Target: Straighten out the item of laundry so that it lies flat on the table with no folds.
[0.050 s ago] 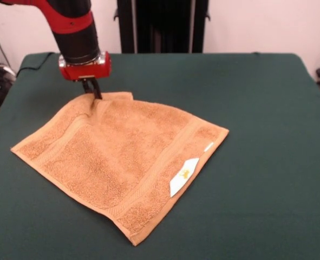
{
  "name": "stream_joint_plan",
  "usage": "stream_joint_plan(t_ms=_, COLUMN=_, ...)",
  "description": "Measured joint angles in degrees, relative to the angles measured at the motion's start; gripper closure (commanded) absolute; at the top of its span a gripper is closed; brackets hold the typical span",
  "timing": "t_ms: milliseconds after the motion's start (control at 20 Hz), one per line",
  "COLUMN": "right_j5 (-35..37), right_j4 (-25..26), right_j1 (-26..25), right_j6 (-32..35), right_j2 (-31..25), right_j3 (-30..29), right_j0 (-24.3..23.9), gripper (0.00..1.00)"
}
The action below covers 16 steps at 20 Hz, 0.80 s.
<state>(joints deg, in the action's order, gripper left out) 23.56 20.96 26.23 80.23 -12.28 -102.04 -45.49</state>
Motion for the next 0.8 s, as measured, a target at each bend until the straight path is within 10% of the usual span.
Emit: stream_joint_plan(t_ms=800, right_j5=7.6, right_j4=17.1, right_j1=0.8, right_j6=-3.6, right_j2=-8.9, right_j3=1.8, right_j0=-3.0, gripper=1.0)
